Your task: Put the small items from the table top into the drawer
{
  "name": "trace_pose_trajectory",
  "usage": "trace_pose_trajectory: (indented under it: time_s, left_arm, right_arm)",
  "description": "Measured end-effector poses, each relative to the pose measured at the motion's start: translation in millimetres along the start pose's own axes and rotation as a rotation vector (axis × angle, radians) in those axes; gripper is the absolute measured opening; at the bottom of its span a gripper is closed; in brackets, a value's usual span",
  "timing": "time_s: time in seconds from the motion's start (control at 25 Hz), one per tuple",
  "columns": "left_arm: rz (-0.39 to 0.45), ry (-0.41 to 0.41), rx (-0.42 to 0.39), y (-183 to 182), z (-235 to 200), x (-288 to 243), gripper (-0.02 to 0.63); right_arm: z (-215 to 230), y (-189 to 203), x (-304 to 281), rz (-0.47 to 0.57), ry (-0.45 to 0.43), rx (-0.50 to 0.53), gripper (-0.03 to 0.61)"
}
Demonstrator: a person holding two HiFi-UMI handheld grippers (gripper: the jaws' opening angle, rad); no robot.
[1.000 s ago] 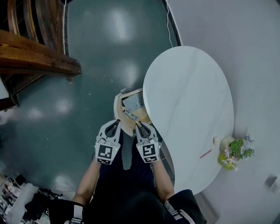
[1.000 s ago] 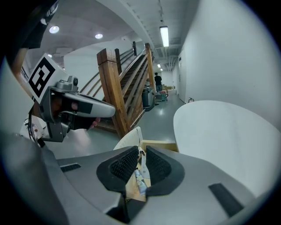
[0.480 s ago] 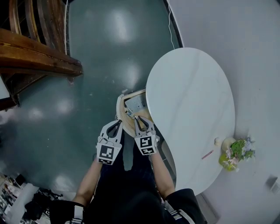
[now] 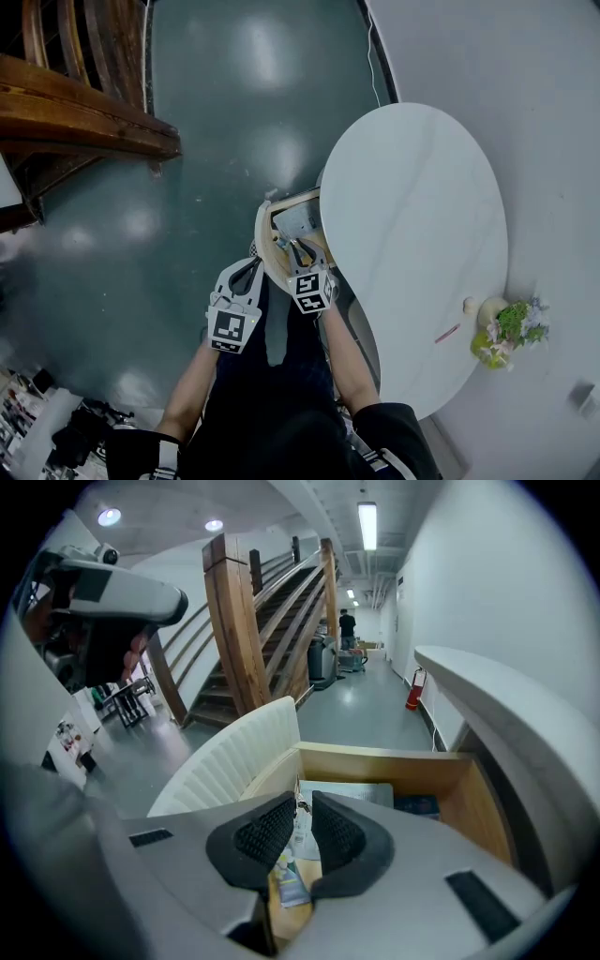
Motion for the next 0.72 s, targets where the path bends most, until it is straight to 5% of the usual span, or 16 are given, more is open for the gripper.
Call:
trace_pose_trajectory:
  time_s: [0.6, 0.72]
  left_arm:
    - [-0.009, -0.002, 0.003, 0, -6, -3, 0.020]
    - [-0.009, 0.001, 0.002, -1, -5, -4, 0.020]
  right_arm:
    - [6, 10, -20, -0.022, -0.022, -0.066, 0.077]
    - [3, 10, -21, -0.003, -0.044, -0.078, 0.148]
Point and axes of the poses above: the fingertips, and each gripper's own axes: x backward along the fingers, z to its right, y out of its underside, the point moved 3 cm from there along x, backward along the fingers, and after that the axes turned 11 degrees about -y, right-handed, at the moved point
